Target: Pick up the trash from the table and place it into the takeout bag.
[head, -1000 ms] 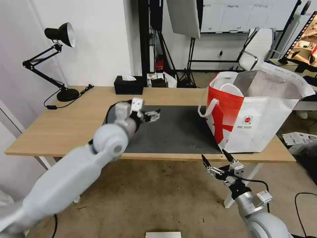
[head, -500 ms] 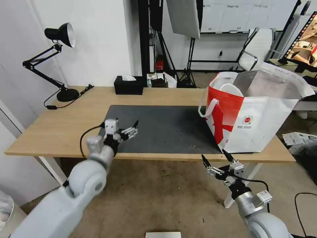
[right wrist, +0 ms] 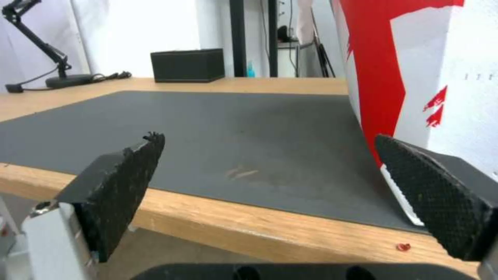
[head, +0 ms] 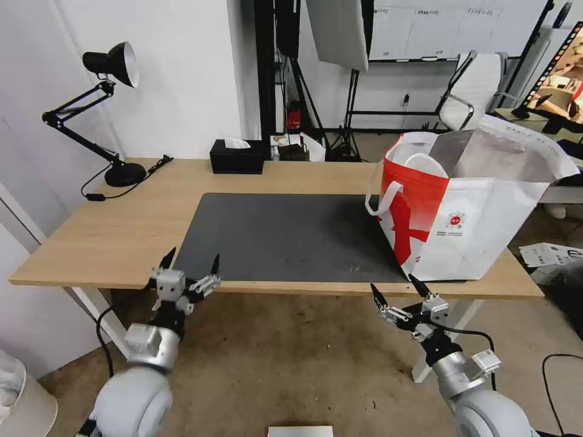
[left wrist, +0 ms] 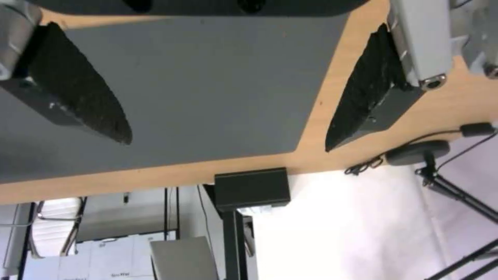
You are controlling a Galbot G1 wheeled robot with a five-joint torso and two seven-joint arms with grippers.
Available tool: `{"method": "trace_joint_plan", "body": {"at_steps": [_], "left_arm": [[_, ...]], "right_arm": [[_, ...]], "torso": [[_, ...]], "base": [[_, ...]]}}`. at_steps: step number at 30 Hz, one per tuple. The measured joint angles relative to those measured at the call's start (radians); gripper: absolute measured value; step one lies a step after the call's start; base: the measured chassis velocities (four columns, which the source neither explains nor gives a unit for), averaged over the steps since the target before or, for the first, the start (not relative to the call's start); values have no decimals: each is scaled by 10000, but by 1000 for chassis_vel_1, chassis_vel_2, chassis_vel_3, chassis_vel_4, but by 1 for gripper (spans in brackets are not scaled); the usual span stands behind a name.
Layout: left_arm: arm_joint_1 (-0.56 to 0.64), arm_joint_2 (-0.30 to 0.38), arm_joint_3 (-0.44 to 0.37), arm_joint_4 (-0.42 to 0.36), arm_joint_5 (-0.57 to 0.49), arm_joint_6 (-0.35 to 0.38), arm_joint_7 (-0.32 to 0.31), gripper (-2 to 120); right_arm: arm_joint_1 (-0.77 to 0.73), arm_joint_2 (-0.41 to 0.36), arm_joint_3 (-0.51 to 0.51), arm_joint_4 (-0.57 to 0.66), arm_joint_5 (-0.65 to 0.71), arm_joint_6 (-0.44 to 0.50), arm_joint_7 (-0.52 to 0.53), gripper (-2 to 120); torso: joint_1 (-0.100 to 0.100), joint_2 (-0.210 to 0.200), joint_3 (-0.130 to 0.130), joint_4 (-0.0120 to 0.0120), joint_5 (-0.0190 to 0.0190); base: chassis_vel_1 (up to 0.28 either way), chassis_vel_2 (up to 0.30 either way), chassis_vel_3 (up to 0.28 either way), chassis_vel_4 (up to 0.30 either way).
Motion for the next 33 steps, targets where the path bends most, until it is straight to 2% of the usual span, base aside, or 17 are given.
{"method": "trace_joint_plan", "body": {"at_steps": [7, 13, 23, 33], "left_arm": [[440, -449, -66, 222, 421, -449, 117, 100], [672, -574, -97, 295, 596, -464, 88, 100], [663, -748, 143, 586, -121, -211, 95, 100], [641, -748, 156, 588, -152, -186, 95, 100]], "right_arm": [[0, 0, 0, 0, 0, 0, 0, 100], [0, 0, 0, 0, 0, 0, 0, 100], [0, 0, 0, 0, 0, 0, 1, 100], [0, 0, 0, 0, 0, 0, 0, 100]], "torso": [[1, 0, 0, -2, 0], [1, -1, 0, -1, 0], [1, -1, 1, -2, 0], [1, -1, 1, -1, 0]], "base": [[0, 0, 0, 0], [0, 0, 0, 0], [0, 0, 0, 0], [0, 0, 0, 0]]}}
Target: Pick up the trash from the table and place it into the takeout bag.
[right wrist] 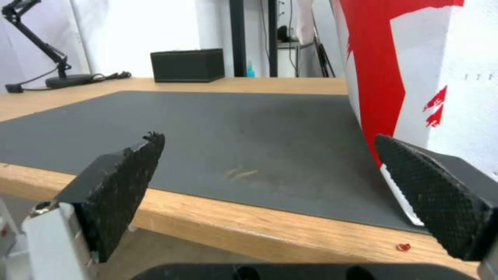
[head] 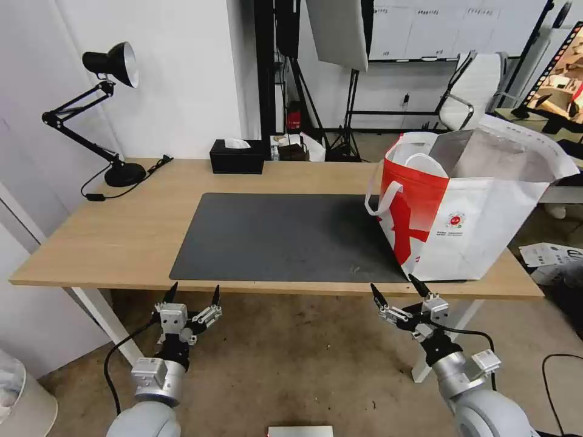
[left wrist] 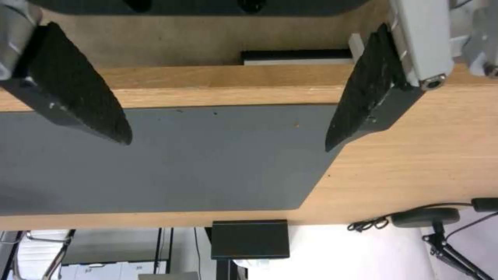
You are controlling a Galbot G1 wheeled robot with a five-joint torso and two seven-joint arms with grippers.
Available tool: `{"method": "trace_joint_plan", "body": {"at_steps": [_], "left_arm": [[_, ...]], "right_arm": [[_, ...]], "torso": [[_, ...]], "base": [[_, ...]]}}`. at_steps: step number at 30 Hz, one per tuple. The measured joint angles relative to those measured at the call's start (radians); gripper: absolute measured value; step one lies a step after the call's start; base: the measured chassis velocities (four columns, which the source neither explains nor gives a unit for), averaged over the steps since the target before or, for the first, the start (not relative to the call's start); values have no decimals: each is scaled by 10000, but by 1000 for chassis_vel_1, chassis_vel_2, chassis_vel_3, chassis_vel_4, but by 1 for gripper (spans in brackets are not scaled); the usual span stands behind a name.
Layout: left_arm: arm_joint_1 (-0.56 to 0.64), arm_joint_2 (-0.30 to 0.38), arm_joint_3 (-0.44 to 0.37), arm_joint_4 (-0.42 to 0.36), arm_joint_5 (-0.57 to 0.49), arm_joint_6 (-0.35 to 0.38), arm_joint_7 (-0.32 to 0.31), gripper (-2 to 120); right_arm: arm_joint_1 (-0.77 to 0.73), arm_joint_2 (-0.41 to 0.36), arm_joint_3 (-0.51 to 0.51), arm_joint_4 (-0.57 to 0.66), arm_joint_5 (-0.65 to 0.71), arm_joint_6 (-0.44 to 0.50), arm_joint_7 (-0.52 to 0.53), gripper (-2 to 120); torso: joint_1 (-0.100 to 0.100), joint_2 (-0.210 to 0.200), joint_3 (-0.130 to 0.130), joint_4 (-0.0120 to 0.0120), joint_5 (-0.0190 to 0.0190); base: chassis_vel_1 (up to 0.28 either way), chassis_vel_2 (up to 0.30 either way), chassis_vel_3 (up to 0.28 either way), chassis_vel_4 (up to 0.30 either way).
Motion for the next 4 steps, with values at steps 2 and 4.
{"method": "trace_joint_plan", "body": {"at_steps": [2, 4], "left_arm": [[-1, 0, 0, 0, 0, 0, 0, 100], [-5, 4, 3, 0, -3, 5, 0, 100]], "right_arm": [[0, 0, 0, 0, 0, 0, 0, 100], [0, 0, 0, 0, 0, 0, 0, 100]], "torso": [[0, 0, 0, 0, 0], [0, 0, 0, 0, 0]], "base": [[0, 0, 0, 0], [0, 0, 0, 0]]}}
